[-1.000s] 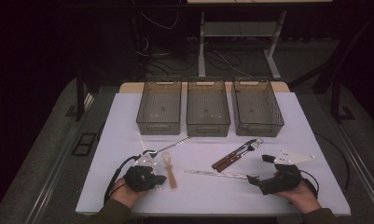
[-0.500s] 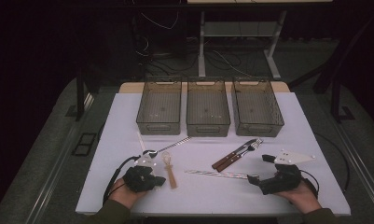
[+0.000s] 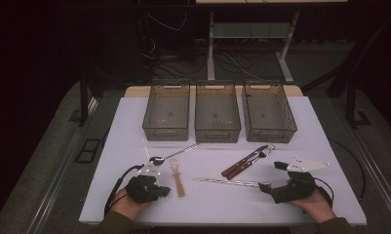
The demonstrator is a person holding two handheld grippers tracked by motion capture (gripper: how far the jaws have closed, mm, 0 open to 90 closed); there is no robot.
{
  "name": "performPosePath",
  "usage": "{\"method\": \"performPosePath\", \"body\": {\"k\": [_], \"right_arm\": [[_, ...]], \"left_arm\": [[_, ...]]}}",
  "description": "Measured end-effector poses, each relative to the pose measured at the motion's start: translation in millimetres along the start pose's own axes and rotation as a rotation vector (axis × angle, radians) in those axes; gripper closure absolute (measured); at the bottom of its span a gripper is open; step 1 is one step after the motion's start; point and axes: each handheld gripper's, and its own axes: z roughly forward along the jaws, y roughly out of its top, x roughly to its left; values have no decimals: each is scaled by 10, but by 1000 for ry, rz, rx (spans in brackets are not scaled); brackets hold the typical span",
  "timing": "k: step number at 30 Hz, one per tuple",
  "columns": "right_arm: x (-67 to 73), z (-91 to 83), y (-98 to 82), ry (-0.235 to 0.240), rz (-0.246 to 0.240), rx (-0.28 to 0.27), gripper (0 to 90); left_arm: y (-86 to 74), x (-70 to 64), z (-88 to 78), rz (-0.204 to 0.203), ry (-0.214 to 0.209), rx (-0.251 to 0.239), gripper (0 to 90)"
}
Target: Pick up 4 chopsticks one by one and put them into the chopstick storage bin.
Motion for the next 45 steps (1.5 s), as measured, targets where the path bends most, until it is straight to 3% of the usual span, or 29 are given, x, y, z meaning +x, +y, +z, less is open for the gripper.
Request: {"method": "performPosePath", "body": {"k": [26,45], "right_arm": [[-1,-3,1,-1,1,-1,8],[-3,0,-1,-3,-2,1,8]], "left_arm": [[-130,-21,-119,-3,26,12,894],[-271,-16,-230,-34,49,2,894]]}}
